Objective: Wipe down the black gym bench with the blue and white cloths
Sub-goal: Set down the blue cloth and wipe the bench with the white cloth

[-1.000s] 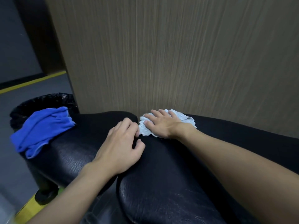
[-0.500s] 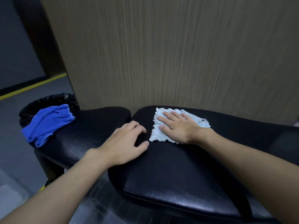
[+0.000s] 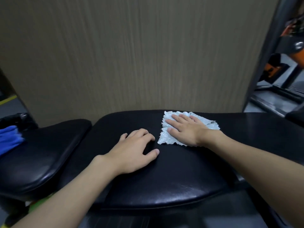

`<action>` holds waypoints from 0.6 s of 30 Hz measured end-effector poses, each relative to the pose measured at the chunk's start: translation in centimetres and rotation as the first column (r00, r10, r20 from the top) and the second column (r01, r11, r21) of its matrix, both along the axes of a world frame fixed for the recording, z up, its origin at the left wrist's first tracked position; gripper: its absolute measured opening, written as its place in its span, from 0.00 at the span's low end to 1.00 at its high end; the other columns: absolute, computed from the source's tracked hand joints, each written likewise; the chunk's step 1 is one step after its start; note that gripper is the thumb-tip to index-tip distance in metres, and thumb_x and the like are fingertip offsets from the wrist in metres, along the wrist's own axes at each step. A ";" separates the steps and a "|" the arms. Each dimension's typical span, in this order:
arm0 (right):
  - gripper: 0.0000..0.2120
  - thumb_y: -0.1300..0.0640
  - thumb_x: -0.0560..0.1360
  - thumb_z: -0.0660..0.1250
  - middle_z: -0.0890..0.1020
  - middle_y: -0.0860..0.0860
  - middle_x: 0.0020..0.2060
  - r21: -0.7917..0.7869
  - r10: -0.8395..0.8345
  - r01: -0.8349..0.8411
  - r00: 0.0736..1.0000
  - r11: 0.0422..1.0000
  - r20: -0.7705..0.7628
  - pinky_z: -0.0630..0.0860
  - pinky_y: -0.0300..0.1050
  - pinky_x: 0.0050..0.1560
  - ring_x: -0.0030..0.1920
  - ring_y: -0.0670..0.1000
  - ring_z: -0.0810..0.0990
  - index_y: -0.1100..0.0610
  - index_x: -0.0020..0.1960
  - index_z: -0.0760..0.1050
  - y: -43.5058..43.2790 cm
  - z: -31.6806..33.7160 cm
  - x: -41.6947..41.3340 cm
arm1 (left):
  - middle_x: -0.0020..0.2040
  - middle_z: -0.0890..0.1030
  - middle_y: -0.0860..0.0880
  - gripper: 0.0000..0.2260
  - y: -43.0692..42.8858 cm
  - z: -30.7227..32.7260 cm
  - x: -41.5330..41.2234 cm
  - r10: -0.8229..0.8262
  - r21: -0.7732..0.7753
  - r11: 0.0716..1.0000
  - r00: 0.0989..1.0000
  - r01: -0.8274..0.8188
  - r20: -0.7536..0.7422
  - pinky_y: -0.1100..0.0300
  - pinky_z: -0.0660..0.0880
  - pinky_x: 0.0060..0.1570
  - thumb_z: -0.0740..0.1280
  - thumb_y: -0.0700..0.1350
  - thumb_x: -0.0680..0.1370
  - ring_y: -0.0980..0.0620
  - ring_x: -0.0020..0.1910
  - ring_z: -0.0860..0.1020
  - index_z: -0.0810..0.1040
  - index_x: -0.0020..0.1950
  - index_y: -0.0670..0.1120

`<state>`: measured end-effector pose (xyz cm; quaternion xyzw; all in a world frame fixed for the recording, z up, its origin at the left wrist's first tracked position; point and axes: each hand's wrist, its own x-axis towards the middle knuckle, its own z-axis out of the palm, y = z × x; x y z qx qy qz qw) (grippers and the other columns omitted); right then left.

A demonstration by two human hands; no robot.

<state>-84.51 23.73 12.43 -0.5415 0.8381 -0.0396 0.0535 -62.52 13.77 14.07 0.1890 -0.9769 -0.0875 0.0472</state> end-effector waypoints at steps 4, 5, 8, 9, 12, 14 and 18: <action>0.27 0.37 0.80 0.41 0.46 0.43 0.80 -0.005 -0.084 0.084 0.996 0.996 -0.001 0.37 0.52 0.77 0.79 0.47 0.42 0.37 0.79 0.47 3.8 -0.2 -3.1 | 0.67 0.65 0.59 0.22 2.7 0.0 -3.8 -0.072 0.009 0.997 0.997 0.072 0.002 0.46 0.56 0.72 0.56 0.64 0.78 0.58 0.70 0.62 0.68 0.68 0.56; 0.27 0.37 0.80 0.41 0.46 0.43 0.80 -0.006 -0.107 0.107 0.994 0.994 0.001 0.37 0.52 0.77 0.79 0.47 0.42 0.37 0.79 0.47 4.8 -0.2 -3.9 | 0.67 0.65 0.59 0.22 3.4 0.1 -4.7 -0.090 0.012 0.996 0.996 0.090 0.001 0.45 0.56 0.72 0.56 0.64 0.78 0.58 0.70 0.62 0.68 0.68 0.56; 0.27 0.37 0.80 0.41 0.47 0.43 0.80 -0.008 -0.180 0.180 0.984 0.984 0.005 0.38 0.52 0.77 0.79 0.47 0.42 0.37 0.78 0.47 7.9 -0.2 -6.4 | 0.68 0.65 0.59 0.21 5.6 0.2 -7.3 -0.140 0.022 0.990 0.990 0.140 0.002 0.45 0.56 0.72 0.56 0.64 0.78 0.58 0.70 0.61 0.68 0.68 0.56; 0.27 0.37 0.80 0.41 0.47 0.43 0.80 -0.008 -0.205 0.205 0.979 0.979 0.006 0.38 0.52 0.77 0.79 0.47 0.42 0.37 0.78 0.47 8.9 -0.2 -7.2 | 0.68 0.65 0.59 0.22 6.3 0.2 -8.0 -0.152 0.021 0.988 0.988 0.151 0.006 0.45 0.56 0.72 0.56 0.64 0.78 0.58 0.71 0.61 0.68 0.68 0.57; 0.27 0.37 0.80 0.41 0.47 0.43 0.80 0.002 -0.283 0.283 0.959 0.959 0.004 0.39 0.53 0.77 0.79 0.48 0.43 0.37 0.79 0.47 12.0 0.0 -9.7 | 0.68 0.64 0.59 0.21 8.2 -0.1 -9.6 -0.153 0.006 0.988 0.988 0.153 0.003 0.41 0.54 0.72 0.55 0.64 0.78 0.56 0.71 0.59 0.66 0.67 0.57; 0.27 0.37 0.80 0.41 0.47 0.43 0.80 0.008 -0.336 0.336 0.942 0.942 0.005 0.39 0.54 0.77 0.79 0.48 0.43 0.37 0.79 0.47 13.8 0.1 -11.2 | 0.68 0.63 0.59 0.21 8.6 -0.4 -9.7 -0.133 0.003 0.991 0.991 0.133 -0.008 0.39 0.52 0.72 0.55 0.64 0.77 0.57 0.72 0.58 0.65 0.67 0.57; 0.28 0.37 0.79 0.41 0.47 0.45 0.81 0.013 -0.448 0.448 0.894 0.894 0.002 0.39 0.56 0.77 0.80 0.50 0.42 0.38 0.79 0.47 16.9 0.2 -13.9 | 0.70 0.61 0.61 0.26 8.6 -0.6 -9.5 -0.120 0.004 0.993 0.993 0.120 -0.008 0.40 0.50 0.74 0.50 0.68 0.74 0.58 0.73 0.57 0.64 0.69 0.59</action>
